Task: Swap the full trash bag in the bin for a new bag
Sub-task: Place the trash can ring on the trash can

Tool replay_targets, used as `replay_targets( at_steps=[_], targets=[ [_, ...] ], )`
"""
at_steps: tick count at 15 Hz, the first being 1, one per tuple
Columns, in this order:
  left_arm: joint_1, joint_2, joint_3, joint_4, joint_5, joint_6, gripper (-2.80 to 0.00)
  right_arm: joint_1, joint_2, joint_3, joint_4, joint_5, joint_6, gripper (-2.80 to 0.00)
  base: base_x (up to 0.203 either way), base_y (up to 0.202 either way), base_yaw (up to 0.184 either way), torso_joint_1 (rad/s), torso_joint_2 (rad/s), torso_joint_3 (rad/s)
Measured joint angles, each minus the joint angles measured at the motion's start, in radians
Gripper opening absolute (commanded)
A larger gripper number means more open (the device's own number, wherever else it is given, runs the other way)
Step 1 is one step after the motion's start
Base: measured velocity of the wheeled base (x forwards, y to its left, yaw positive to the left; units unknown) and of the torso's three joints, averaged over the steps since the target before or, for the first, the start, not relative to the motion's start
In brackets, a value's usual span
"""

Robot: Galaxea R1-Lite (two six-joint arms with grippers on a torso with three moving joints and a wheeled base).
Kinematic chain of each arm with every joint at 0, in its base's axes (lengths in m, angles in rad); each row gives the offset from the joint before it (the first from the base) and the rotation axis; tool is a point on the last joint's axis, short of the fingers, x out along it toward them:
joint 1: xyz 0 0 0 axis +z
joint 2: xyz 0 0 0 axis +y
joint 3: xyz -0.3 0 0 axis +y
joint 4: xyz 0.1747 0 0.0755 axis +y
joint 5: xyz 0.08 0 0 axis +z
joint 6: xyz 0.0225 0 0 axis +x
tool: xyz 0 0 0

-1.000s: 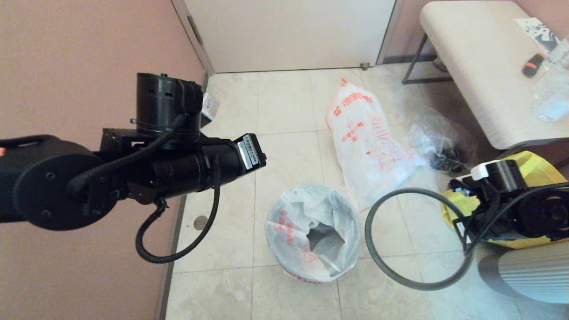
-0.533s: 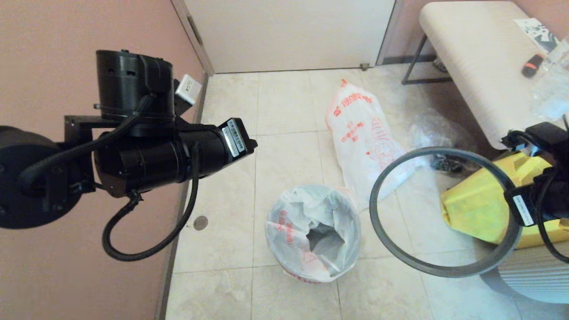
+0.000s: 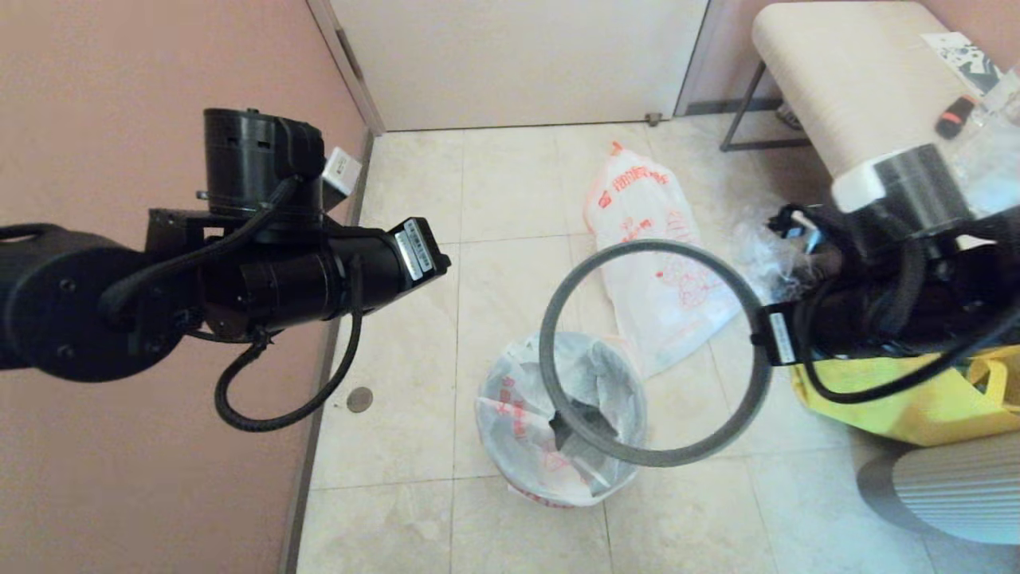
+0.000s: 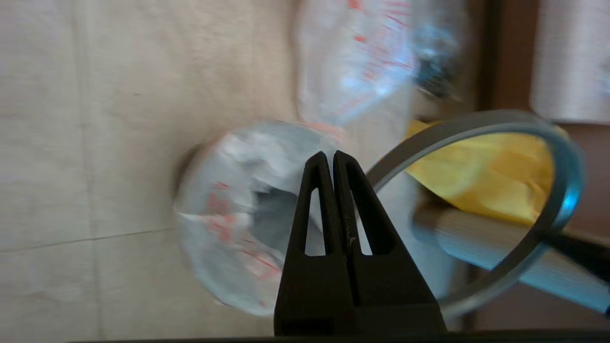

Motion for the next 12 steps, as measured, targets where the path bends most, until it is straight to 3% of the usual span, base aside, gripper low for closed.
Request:
replay_targets(
  at_steps=[3, 6, 12],
  targets=[
    [0.056, 0.019, -0.050, 0.091, -0.053, 0.003, -2.80, 0.081, 0.189, -0.130, 0.017, 0.072, 0.107, -2.80, 0.000, 0.000, 0.000, 0.000, 0.00, 0.000],
    [0.062, 0.029, -0.062, 0.108, -0.072, -0.001, -2.80, 0.109, 0.335, -0.235, 0.081, 0.118, 0.177, -2.80, 0.000, 0.000, 0.000, 0.000, 0.00, 0.000],
    [0.091, 0.030, -0.071, 0.101, -0.066, 0.001, -2.80, 0.098, 0.491, -0.294, 0.103, 0.141, 0.187, -2.80, 0.000, 0.000, 0.000, 0.000, 0.00, 0.000]
  ],
)
